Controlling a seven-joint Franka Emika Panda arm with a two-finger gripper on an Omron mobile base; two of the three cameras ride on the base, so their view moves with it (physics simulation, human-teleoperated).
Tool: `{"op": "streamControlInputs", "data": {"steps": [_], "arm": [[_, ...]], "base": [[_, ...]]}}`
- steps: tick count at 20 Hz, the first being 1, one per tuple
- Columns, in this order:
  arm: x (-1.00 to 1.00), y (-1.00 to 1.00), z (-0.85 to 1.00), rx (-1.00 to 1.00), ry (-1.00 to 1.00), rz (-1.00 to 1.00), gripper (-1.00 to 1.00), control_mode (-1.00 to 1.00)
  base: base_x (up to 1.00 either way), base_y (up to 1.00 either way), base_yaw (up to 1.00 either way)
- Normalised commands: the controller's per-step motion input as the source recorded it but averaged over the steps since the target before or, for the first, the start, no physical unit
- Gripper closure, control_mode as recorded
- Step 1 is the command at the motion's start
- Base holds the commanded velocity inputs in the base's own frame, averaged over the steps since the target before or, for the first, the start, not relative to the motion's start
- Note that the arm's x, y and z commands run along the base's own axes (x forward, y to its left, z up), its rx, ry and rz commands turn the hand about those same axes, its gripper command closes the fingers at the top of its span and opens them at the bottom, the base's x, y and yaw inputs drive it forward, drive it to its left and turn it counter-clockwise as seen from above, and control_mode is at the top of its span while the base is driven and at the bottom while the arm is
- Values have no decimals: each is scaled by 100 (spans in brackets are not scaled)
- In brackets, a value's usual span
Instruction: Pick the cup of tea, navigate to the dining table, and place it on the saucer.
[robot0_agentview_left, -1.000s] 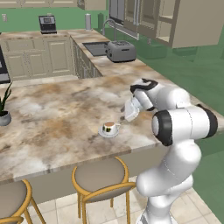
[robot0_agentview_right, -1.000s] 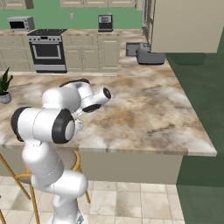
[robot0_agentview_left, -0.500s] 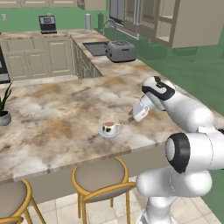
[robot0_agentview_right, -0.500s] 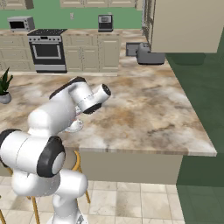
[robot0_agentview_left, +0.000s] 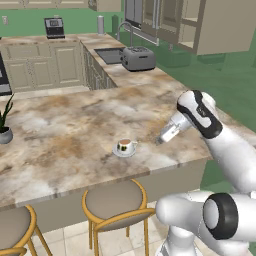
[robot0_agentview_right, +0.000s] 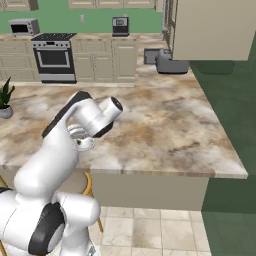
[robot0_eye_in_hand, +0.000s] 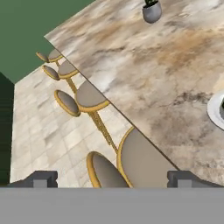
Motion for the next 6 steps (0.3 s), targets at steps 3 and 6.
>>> {"op": "streamControlInputs", "data": {"steps": [3,6], "arm": [[-99,0,20,0,12,-13,-100,-100],[-99,0,25,0,4,-15,-100,-100]], "base": [[0,0,0],[0,0,0]]}}
